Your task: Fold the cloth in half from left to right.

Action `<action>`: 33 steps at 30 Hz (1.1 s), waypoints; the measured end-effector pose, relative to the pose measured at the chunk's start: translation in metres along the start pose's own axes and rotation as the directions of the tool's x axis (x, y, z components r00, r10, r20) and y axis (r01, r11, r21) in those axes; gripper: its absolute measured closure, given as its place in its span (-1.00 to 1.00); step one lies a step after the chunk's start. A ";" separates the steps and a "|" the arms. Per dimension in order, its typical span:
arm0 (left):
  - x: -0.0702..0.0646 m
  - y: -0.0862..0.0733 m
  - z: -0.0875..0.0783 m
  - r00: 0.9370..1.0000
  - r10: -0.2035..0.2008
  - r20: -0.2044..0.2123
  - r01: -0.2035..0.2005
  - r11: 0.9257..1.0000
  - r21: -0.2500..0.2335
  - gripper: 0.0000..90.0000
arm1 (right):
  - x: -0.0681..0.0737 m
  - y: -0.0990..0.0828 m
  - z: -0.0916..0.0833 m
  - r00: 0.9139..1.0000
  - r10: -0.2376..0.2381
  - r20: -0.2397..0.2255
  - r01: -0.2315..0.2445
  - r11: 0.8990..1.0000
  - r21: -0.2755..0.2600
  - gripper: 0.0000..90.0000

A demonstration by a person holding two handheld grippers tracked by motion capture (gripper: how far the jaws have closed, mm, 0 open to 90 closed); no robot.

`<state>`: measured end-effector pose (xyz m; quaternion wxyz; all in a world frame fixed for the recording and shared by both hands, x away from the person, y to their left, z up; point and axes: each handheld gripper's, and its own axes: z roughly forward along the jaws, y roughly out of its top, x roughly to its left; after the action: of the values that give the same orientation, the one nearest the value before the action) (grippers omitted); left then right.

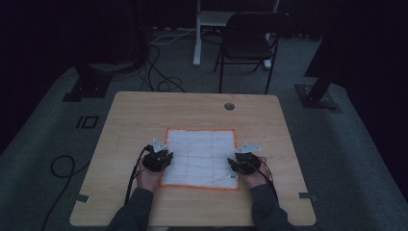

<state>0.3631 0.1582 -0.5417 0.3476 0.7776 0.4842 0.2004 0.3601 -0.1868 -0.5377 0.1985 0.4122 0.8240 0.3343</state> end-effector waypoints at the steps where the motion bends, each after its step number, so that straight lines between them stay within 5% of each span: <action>1: -0.001 0.000 0.000 1.000 0.002 0.008 -0.002 1.000 0.001 0.75 | 0.000 0.000 0.000 1.000 -0.001 0.000 0.001 1.000 0.000 0.25; 4: -0.001 0.000 -0.001 1.000 -0.001 0.009 0.001 1.000 0.008 0.88 | -0.001 0.000 -0.001 1.000 0.002 -0.001 -0.002 1.000 -0.001 0.25; 16: 0.016 -0.009 -0.013 1.000 -0.028 -0.012 0.028 0.999 0.019 0.89 | -0.002 -0.001 0.000 1.000 0.005 -0.005 -0.005 1.000 -0.002 0.25; 24: 0.015 -0.006 -0.015 0.999 -0.038 -0.001 0.038 0.999 0.012 0.89 | -0.002 -0.001 0.000 1.000 0.005 -0.005 -0.005 1.000 -0.001 0.25; 33: 0.004 0.009 -0.023 0.996 -0.003 0.090 0.008 0.999 -0.054 0.90 | -0.002 -0.001 0.000 1.000 0.006 -0.004 -0.006 1.000 -0.001 0.25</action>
<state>0.3556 0.1666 -0.5195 0.3906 0.7747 0.4646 0.1774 0.3610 -0.1887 -0.5380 0.1962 0.4137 0.8230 0.3362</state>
